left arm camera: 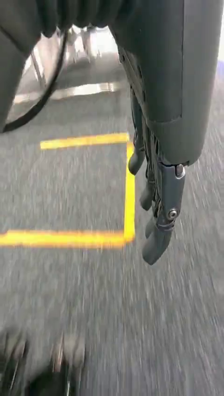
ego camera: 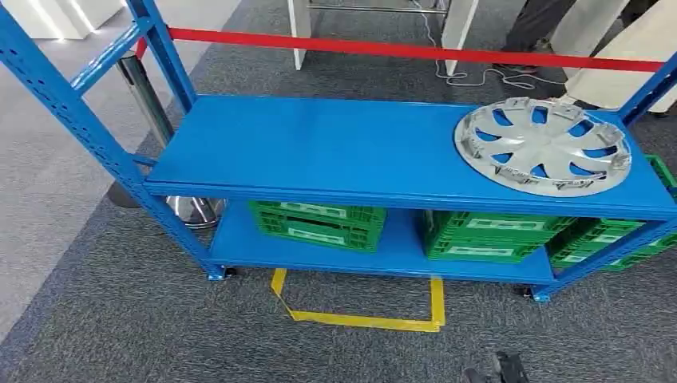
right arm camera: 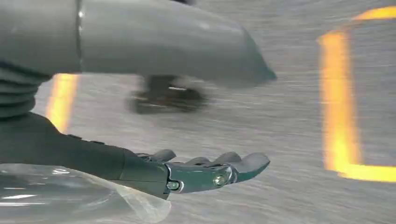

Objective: Take the parts from the cabinet and place them on the table.

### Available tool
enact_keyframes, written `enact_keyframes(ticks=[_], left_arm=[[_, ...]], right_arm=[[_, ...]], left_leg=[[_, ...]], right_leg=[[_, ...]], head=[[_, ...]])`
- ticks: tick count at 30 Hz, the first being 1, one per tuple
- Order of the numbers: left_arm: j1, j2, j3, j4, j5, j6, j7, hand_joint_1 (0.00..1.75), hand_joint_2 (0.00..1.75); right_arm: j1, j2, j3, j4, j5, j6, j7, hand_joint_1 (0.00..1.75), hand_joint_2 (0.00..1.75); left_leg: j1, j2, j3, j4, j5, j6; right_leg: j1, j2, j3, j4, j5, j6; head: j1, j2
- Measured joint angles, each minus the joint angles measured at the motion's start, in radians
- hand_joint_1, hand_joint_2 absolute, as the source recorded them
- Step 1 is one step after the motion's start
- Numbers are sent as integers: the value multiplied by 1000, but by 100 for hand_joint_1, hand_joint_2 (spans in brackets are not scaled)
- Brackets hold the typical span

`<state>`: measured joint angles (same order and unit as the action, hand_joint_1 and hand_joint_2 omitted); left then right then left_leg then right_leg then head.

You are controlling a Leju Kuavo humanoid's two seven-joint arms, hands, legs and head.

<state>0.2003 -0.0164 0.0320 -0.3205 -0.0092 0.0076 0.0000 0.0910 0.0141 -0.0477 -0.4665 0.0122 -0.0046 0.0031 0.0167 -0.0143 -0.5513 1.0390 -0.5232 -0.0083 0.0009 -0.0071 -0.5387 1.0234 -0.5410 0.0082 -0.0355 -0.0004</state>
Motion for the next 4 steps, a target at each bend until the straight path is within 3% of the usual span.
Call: enact_keyframes(ticks=[1,4], left_arm=[[-12,0,-2,-8,1,-1,0,0,175],[-37,3,-6,-27,3,-5,0,0,175]], right_arm=[[17,0,6,6,-3,2,0,0,175],[49,0,16,22,-9,2,0,0,175]], left_leg=[[-1,1,0,0,0,1],[-4,6,0,0,-1,3]], right_leg=[[-1,2,9,0,2,3],[-4,8,7,-1,3,5]], head=[[-1,0],[-1,0]])
